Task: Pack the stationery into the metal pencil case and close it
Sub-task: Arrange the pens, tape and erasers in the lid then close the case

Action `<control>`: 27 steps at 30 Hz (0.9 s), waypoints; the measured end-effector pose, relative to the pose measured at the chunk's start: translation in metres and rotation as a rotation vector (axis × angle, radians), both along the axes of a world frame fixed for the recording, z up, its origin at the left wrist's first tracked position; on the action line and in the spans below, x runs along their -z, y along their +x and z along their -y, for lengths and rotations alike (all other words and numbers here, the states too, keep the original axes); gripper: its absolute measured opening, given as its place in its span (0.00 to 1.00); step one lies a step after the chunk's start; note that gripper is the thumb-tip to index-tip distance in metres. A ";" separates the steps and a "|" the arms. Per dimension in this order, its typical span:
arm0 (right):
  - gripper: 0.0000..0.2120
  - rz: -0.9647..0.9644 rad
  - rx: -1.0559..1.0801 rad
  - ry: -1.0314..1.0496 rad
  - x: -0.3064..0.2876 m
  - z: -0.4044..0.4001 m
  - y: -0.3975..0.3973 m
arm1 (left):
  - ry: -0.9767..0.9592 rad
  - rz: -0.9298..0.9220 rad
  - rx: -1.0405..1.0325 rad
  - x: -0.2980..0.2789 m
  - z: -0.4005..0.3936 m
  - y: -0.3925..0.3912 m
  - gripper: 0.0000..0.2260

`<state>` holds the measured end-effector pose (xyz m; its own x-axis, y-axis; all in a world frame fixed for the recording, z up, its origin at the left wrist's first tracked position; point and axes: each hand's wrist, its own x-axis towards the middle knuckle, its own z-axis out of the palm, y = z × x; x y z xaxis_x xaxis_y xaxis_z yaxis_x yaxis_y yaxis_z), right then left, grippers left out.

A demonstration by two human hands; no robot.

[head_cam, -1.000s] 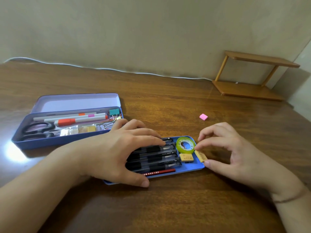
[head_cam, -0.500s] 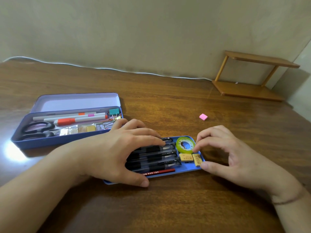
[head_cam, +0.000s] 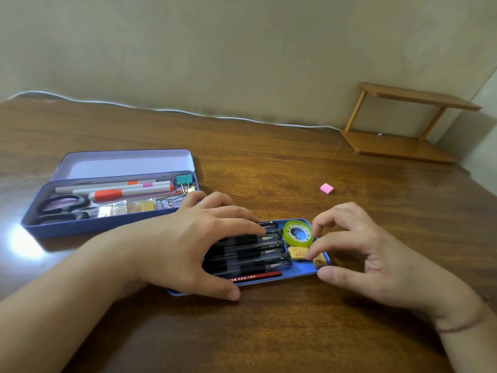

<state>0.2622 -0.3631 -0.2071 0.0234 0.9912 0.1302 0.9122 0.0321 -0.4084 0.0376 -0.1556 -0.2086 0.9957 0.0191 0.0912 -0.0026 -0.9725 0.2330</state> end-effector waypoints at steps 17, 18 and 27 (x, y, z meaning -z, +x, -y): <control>0.11 -0.162 0.277 0.221 -0.006 -0.012 0.006 | 0.006 -0.027 -0.001 -0.001 0.000 0.000 0.39; 0.14 -0.101 0.346 0.185 -0.008 -0.018 0.016 | 0.006 -0.030 -0.002 -0.001 0.000 0.000 0.39; 0.14 0.048 0.685 0.018 0.003 -0.069 0.061 | -0.026 -0.037 -0.006 -0.001 -0.002 0.000 0.38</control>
<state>0.3235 -0.2944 -0.2106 0.6384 0.7524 0.1626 0.7459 -0.5525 -0.3721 0.0377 -0.1540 -0.2079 0.9982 0.0265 0.0537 0.0118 -0.9661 0.2578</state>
